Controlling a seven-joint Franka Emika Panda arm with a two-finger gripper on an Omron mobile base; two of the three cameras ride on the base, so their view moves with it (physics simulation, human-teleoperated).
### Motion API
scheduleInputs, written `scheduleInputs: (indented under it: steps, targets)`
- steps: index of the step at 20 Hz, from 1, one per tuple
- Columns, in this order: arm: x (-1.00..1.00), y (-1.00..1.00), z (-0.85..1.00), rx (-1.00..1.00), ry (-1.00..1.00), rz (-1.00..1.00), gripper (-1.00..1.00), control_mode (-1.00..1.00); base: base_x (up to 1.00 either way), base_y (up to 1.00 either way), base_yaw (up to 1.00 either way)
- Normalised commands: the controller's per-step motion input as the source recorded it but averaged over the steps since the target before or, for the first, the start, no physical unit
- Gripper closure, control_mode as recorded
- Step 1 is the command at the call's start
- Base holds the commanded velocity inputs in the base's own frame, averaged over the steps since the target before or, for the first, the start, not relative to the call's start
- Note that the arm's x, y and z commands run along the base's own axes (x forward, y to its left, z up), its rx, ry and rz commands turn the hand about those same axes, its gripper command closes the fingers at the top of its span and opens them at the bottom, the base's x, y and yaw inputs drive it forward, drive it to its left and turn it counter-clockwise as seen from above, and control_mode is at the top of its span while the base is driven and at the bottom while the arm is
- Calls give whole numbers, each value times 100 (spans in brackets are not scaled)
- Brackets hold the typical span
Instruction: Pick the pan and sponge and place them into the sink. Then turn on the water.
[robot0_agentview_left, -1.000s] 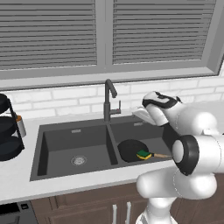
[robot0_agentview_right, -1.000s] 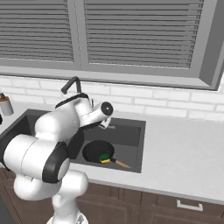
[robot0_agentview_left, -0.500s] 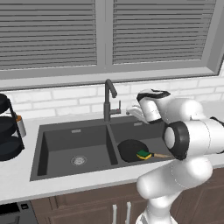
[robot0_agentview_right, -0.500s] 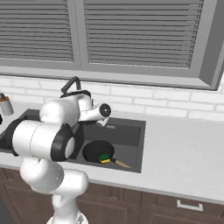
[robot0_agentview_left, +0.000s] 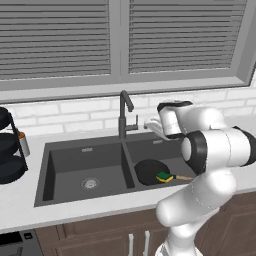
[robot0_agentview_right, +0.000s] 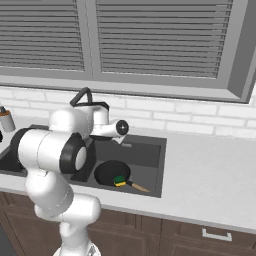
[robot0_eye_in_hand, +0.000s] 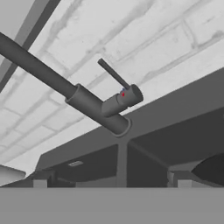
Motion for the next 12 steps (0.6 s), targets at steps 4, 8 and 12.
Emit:
scheduleInputs:
  steps: [4,8,12]
  targets:
    - [27,1,0,3,0,-9,-100,-100,0,0,0]
    - [27,13,0,1,0,-10,-100,-100,0,0,0]
    - [24,17,0,0,0,-10,-100,-100,0,0,0]
